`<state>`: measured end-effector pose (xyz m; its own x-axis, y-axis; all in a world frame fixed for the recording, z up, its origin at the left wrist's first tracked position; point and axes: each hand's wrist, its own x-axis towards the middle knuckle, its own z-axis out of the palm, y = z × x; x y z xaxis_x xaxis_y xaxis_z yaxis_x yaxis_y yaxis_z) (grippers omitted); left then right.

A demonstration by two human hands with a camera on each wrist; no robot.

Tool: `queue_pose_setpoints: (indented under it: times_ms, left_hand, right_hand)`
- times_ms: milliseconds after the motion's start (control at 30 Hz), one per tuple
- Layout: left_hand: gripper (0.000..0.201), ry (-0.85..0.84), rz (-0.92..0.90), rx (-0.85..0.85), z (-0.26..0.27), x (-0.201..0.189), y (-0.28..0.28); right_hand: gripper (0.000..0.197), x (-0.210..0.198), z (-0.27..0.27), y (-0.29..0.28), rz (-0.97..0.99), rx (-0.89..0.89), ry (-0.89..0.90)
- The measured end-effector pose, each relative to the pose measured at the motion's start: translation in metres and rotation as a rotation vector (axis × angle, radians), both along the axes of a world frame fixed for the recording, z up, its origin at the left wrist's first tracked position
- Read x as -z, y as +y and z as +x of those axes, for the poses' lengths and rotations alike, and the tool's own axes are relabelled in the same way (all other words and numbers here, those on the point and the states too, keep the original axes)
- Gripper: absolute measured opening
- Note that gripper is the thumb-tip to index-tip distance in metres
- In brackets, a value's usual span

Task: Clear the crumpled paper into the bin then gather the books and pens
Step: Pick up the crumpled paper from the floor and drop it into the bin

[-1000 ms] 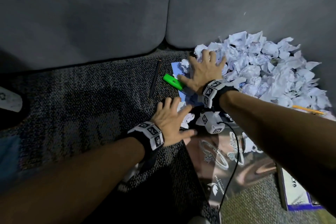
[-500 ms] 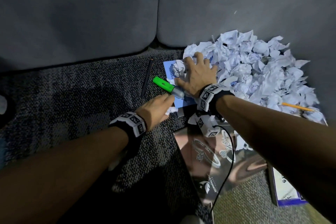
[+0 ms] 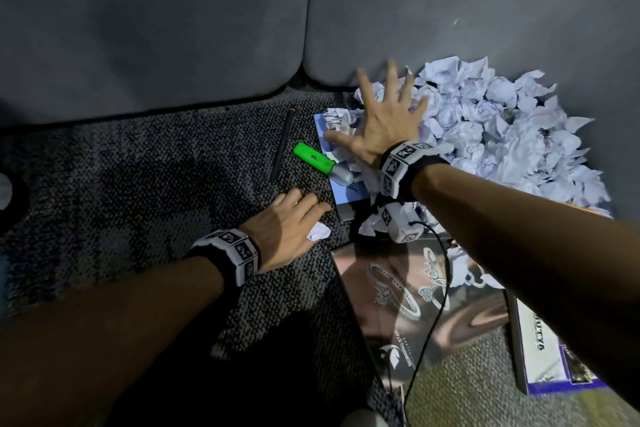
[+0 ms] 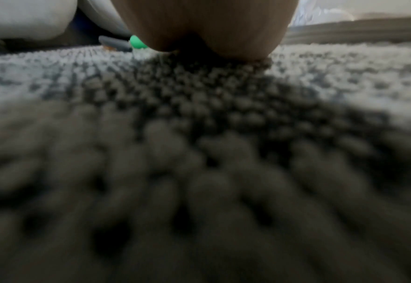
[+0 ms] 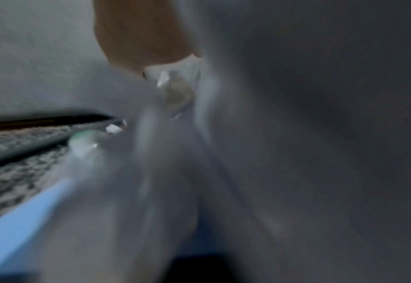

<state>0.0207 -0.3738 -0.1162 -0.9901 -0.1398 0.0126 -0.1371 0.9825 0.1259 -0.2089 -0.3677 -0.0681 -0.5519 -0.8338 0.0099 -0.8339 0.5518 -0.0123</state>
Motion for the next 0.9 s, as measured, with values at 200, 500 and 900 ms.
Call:
queue_pose_setpoints:
  times_ms: [200, 500, 900]
  left_hand:
    - [0.057, 0.039, -0.032, -0.011, -0.003, 0.009, 0.000]
    - [0.047, 0.025, 0.002, -0.016, -0.003, 0.008, -0.001]
    - [0.026, -0.234, 0.070, -0.119, -0.022, -0.014, 0.002]
  right_hand:
    - [0.111, 0.018, 0.004, -0.010, 0.204, -0.005, -0.004]
    - [0.040, 0.020, 0.006, -0.003, 0.069, -0.015, 0.071]
    - [0.034, -0.003, -0.025, 0.008, -0.162, 0.045, -0.289]
